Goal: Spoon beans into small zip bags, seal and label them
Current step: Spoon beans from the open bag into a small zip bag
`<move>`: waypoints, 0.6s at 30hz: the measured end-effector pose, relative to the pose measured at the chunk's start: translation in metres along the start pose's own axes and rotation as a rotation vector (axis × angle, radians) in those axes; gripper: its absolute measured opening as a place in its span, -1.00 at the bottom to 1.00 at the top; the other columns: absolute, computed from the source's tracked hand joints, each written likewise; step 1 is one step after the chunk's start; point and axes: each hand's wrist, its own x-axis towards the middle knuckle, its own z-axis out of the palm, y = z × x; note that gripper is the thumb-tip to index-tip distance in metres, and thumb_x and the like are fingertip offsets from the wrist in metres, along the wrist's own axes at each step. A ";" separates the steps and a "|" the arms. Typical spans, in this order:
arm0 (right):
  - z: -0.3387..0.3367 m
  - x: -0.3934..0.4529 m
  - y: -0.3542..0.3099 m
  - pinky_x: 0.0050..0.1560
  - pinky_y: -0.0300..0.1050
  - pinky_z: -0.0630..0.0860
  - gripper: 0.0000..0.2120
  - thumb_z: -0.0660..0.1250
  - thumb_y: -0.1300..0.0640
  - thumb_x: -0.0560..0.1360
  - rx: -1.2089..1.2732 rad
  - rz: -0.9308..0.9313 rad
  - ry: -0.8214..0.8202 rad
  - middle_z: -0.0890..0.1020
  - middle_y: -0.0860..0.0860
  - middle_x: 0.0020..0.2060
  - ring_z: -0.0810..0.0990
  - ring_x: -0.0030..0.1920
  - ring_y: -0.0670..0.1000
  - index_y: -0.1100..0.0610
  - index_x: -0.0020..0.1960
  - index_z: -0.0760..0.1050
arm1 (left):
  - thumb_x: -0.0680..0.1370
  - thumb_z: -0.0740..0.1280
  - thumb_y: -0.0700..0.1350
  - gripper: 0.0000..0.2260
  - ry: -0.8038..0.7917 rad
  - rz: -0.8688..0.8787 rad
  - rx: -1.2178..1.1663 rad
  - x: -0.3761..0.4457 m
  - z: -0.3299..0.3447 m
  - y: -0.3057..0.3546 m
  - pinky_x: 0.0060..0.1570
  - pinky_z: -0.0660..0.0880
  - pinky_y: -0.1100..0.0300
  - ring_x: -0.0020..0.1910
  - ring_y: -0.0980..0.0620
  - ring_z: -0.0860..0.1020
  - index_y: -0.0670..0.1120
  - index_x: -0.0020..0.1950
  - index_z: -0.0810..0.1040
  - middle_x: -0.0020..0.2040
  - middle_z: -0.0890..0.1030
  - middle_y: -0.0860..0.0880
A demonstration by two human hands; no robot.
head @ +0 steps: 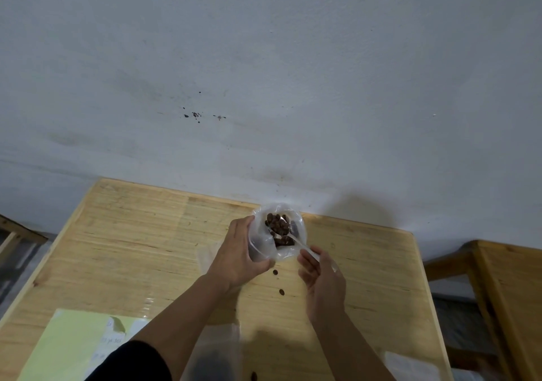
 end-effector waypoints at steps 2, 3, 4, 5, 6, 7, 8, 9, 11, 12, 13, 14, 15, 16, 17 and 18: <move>-0.002 -0.006 -0.007 -0.38 -0.24 0.53 -0.76 0.14 0.13 0.61 -0.026 -0.037 -0.006 0.68 0.13 -0.14 0.66 -0.17 0.01 0.19 0.03 0.55 | 0.29 0.53 0.16 -0.09 0.005 0.000 -0.006 0.001 0.000 0.000 0.27 0.36 0.24 0.24 0.16 0.32 0.04 0.47 0.09 0.36 0.21 0.10; -0.002 -0.009 -0.010 -0.39 -0.24 0.53 -0.76 0.13 0.13 0.61 -0.046 -0.061 -0.014 0.69 0.13 -0.15 0.67 -0.18 0.00 0.18 0.02 0.56 | 0.28 0.53 0.16 -0.09 0.009 -0.001 -0.014 0.001 0.001 0.000 0.27 0.35 0.25 0.24 0.16 0.32 0.05 0.47 0.09 0.36 0.21 0.10; -0.003 -0.013 -0.013 -0.41 -0.24 0.52 -0.76 0.13 0.13 0.61 -0.073 -0.088 -0.026 0.70 0.13 -0.15 0.67 -0.19 0.00 0.18 0.02 0.56 | 0.28 0.53 0.16 -0.09 0.015 -0.002 -0.024 0.002 0.001 0.000 0.27 0.35 0.26 0.24 0.16 0.32 0.06 0.47 0.09 0.35 0.21 0.10; -0.003 -0.017 -0.014 -0.43 -0.24 0.52 -0.75 0.13 0.13 0.61 -0.109 -0.122 -0.040 0.70 0.13 -0.17 0.68 -0.20 -0.01 0.18 0.01 0.57 | 0.27 0.53 0.16 -0.09 0.022 -0.004 -0.032 0.002 0.001 0.000 0.27 0.35 0.26 0.25 0.16 0.32 0.06 0.47 0.09 0.35 0.21 0.10; -0.004 -0.022 -0.015 -0.44 -0.24 0.51 -0.75 0.13 0.14 0.61 -0.157 -0.167 -0.056 0.70 0.12 -0.18 0.68 -0.21 -0.01 0.17 0.01 0.57 | 0.27 0.53 0.15 -0.09 0.030 -0.007 -0.038 0.002 0.001 0.000 0.28 0.35 0.25 0.25 0.16 0.32 0.06 0.47 0.10 0.35 0.21 0.10; -0.004 -0.027 -0.015 -0.45 -0.24 0.51 -0.76 0.13 0.14 0.61 -0.224 -0.234 -0.075 0.70 0.10 -0.20 0.68 -0.21 -0.01 0.15 0.01 0.58 | 0.27 0.53 0.15 -0.09 0.040 -0.010 -0.044 0.003 0.002 0.000 0.28 0.35 0.25 0.25 0.15 0.31 0.06 0.47 0.10 0.35 0.21 0.09; -0.004 -0.032 -0.015 -0.45 -0.23 0.52 -0.76 0.13 0.14 0.61 -0.309 -0.320 -0.098 0.70 0.08 -0.21 0.67 -0.22 -0.03 0.11 -0.01 0.58 | 0.26 0.53 0.15 -0.09 0.048 -0.011 -0.049 0.003 0.002 0.000 0.27 0.34 0.26 0.25 0.16 0.31 0.06 0.47 0.10 0.35 0.21 0.09; -0.004 -0.036 -0.014 -0.45 -0.23 0.54 -0.77 0.14 0.14 0.60 -0.400 -0.415 -0.123 0.70 0.05 -0.22 0.67 -0.23 -0.05 0.06 -0.01 0.59 | 0.25 0.53 0.14 -0.08 0.054 -0.011 -0.052 0.004 0.002 0.000 0.25 0.33 0.27 0.24 0.16 0.30 0.05 0.47 0.10 0.35 0.21 0.09; -0.003 -0.043 -0.012 -0.44 -0.22 0.55 -0.78 0.16 0.15 0.59 -0.543 -0.584 -0.167 0.67 0.01 -0.24 0.64 -0.24 -0.10 0.01 0.02 0.59 | 0.24 0.54 0.14 -0.09 0.058 -0.006 -0.051 0.005 0.003 0.001 0.22 0.34 0.28 0.23 0.16 0.31 0.05 0.46 0.12 0.34 0.22 0.09; -0.003 -0.045 -0.011 -0.45 -0.23 0.54 -0.78 0.17 0.16 0.58 -0.577 -0.646 -0.177 0.64 0.00 -0.23 0.62 -0.24 -0.11 0.02 0.05 0.59 | 0.24 0.54 0.13 -0.09 0.057 -0.003 -0.054 0.005 0.003 0.002 0.19 0.36 0.28 0.22 0.16 0.32 0.04 0.46 0.12 0.34 0.22 0.08; -0.004 -0.046 -0.012 -0.46 -0.22 0.53 -0.78 0.17 0.16 0.58 -0.586 -0.685 -0.173 0.61 -0.01 -0.23 0.60 -0.27 -0.11 0.04 0.06 0.59 | 0.24 0.54 0.12 -0.10 0.056 0.000 -0.061 0.005 0.002 0.002 0.17 0.36 0.29 0.21 0.16 0.32 0.04 0.45 0.13 0.34 0.23 0.07; -0.005 -0.047 -0.013 -0.46 -0.21 0.52 -0.78 0.17 0.16 0.58 -0.565 -0.687 -0.150 0.60 -0.02 -0.26 0.58 -0.31 -0.12 0.05 0.06 0.59 | 0.24 0.54 0.12 -0.10 0.056 0.004 -0.066 0.005 0.002 0.003 0.16 0.35 0.30 0.20 0.17 0.31 0.03 0.45 0.14 0.34 0.23 0.07; -0.007 -0.046 -0.016 -0.47 -0.19 0.51 -0.78 0.17 0.15 0.59 -0.514 -0.647 -0.111 0.59 -0.01 -0.30 0.56 -0.36 -0.13 0.05 0.04 0.59 | 0.24 0.54 0.12 -0.10 0.057 0.010 -0.068 0.005 0.001 0.003 0.16 0.33 0.31 0.21 0.17 0.30 0.02 0.45 0.14 0.34 0.23 0.07; -0.010 -0.045 -0.018 -0.46 -0.17 0.50 -0.78 0.17 0.14 0.59 -0.440 -0.580 -0.061 0.59 -0.01 -0.33 0.55 -0.40 -0.14 0.03 0.02 0.60 | 0.24 0.54 0.12 -0.10 0.057 0.016 -0.070 0.004 0.000 0.003 0.16 0.31 0.33 0.21 0.18 0.29 0.01 0.46 0.14 0.34 0.23 0.07; -0.014 -0.043 -0.021 -0.47 -0.18 0.49 -0.78 0.17 0.14 0.59 -0.355 -0.502 -0.005 0.60 -0.02 -0.35 0.54 -0.41 -0.15 0.02 -0.01 0.61 | 0.24 0.54 0.12 -0.10 0.056 0.023 -0.077 0.004 -0.001 0.002 0.15 0.28 0.37 0.21 0.19 0.29 0.00 0.46 0.15 0.33 0.23 0.07; -0.019 -0.040 -0.023 -0.47 -0.21 0.49 -0.78 0.19 0.14 0.58 -0.274 -0.428 0.058 0.61 -0.03 -0.36 0.55 -0.41 -0.15 0.02 -0.03 0.62 | 0.24 0.53 0.13 -0.09 0.056 0.029 -0.089 0.002 -0.002 0.002 0.12 0.26 0.42 0.21 0.20 0.28 0.00 0.46 0.15 0.33 0.23 0.09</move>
